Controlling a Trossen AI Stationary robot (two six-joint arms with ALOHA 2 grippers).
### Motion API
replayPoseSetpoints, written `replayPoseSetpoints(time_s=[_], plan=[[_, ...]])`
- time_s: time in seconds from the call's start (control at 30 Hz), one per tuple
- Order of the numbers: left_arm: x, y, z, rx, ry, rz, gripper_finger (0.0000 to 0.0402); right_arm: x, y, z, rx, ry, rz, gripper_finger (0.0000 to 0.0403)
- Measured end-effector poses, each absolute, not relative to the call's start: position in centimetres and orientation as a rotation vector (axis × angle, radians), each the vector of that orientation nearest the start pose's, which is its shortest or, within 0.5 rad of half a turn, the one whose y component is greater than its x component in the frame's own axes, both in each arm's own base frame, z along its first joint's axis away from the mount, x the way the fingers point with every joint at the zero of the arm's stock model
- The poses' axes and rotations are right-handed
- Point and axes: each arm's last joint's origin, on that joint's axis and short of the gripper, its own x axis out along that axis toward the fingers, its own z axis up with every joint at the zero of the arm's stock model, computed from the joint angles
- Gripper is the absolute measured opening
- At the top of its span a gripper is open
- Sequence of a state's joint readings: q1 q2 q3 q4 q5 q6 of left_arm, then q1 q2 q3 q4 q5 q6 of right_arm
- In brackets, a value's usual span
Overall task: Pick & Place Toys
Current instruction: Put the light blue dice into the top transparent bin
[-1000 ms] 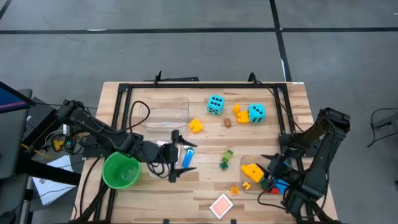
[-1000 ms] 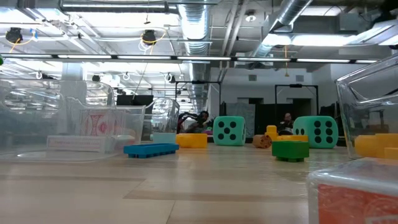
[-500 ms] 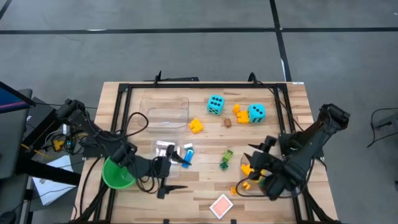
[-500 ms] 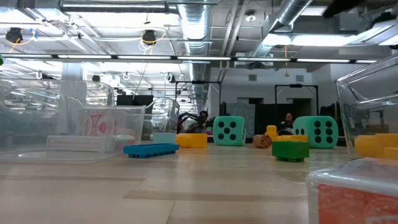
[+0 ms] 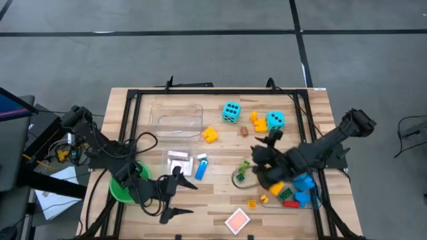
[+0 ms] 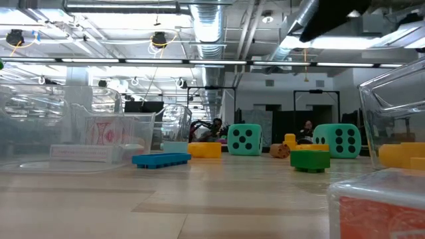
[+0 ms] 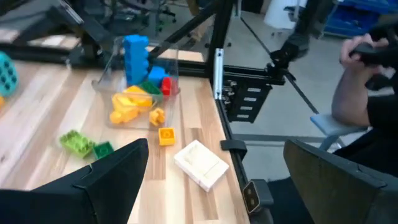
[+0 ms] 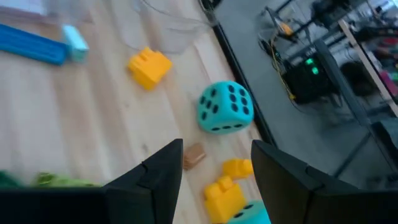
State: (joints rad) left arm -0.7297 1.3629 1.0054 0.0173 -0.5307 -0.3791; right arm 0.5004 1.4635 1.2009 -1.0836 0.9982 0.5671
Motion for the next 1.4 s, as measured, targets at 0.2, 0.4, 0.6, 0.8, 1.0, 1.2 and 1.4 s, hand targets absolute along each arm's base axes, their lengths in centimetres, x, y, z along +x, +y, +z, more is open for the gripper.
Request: replayPoseSetpoints(time_s=[0.2,0.4,0.6,0.8,1.0,1.2,1.4], plan=[[23.5,-19.0,29.5,-0.292,0.327,-0.114,0.0369,27.2,7.0,26.5,-0.414,0.864,-0.591,0.0182],[23.4,-20.0,28.6,-0.322,0.331,-0.058,0.0369,29.9,2.6,25.8,-0.385,0.821,-0.455,0.0182],[23.6,-20.6,28.2,-0.370,0.320,-0.053,0.0369,31.5,-2.3,27.0,-0.298,0.681,-0.434,0.0182],[23.7,-20.7,28.6,-0.342,0.274,-0.048,0.0369,31.3,-6.6,30.7,-0.276,0.592,-0.559,0.0205],[23.7,-20.4,28.9,-0.290,0.259,-0.052,0.0369,28.5,-10.6,37.5,-0.064,0.519,-0.717,0.0269],[23.6,-19.6,29.8,-0.252,0.235,-0.048,0.0369,26.3,-13.3,41.0,0.180,0.645,-0.856,0.0314],[23.3,-19.3,30.6,-0.206,0.212,-0.060,0.0369,24.5,-14.9,43.6,0.360,0.724,-1.004,0.0342]])
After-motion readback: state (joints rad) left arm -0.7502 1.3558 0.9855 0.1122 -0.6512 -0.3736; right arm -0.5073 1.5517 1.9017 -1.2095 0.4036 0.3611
